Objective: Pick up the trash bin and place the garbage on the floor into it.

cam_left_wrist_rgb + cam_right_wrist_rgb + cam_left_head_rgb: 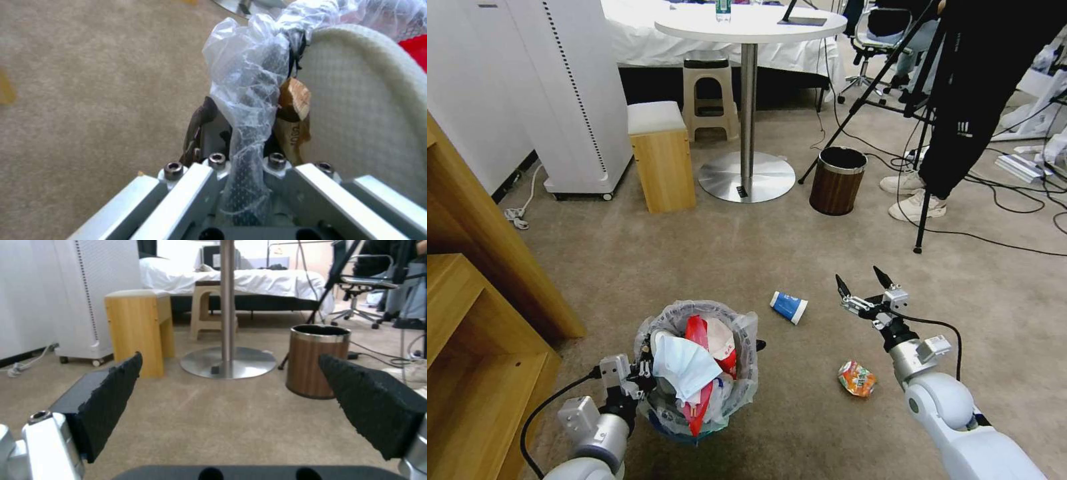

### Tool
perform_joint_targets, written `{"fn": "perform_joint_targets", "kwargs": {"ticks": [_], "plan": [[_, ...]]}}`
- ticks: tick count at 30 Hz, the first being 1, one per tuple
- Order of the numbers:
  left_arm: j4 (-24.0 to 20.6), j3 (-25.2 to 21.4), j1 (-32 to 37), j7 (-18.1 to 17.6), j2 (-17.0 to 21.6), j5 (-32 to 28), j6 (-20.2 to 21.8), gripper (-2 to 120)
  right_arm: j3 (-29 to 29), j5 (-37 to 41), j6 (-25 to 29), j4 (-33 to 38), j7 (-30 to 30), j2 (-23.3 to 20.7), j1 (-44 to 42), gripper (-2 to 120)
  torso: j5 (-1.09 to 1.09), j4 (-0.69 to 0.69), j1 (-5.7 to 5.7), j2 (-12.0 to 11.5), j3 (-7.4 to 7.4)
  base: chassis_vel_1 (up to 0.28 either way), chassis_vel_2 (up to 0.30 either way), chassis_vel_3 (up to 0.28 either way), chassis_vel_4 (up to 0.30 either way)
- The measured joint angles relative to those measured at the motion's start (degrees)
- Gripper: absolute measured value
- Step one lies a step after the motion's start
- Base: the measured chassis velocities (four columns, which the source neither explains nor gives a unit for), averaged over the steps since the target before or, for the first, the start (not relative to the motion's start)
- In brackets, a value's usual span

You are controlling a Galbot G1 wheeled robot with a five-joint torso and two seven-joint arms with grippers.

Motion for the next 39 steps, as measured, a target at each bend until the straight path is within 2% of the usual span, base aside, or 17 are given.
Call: {"fn": "perform_joint_targets", "kwargs": {"ticks": [13, 16, 19, 39], "plan": [[0.09, -0.25, -0.25, -0.07, 0.21, -0.93, -0.33, 0, 0.88, -1.01, -0.89, -0.42, 1.88, 0.31, -0.41, 99, 0.00, 0.00, 0.00, 0.00, 0.00, 0.000, 0.000, 0.000, 0.000], [0.05, -0.37, -0.14, -0.09, 0.26, -1.03, -0.49, 0, 0.99, -1.47, -1.37, -0.44, 2.34, 0.47, -0.38, 92, 0.00, 0.00, 0.00, 0.00, 0.00, 0.000, 0.000, 0.000, 0.000], [-0.09, -0.50, 0.02, -0.10, 0.31, -1.11, -0.61, 0, 1.02, -1.60, -1.63, -0.42, 2.61, 0.58, -0.38, 90, 0.00, 0.00, 0.00, 0.00, 0.00, 0.000, 0.000, 0.000, 0.000], [-0.45, -0.46, 0.55, -0.14, 0.27, -1.11, -1.34, 0, 1.00, -2.12, -1.55, 0.04, 3.10, 1.01, -0.89, 93, 0.00, 0.00, 0.00, 0.00, 0.00, -0.043, 0.047, 0.045, -0.043]]}}
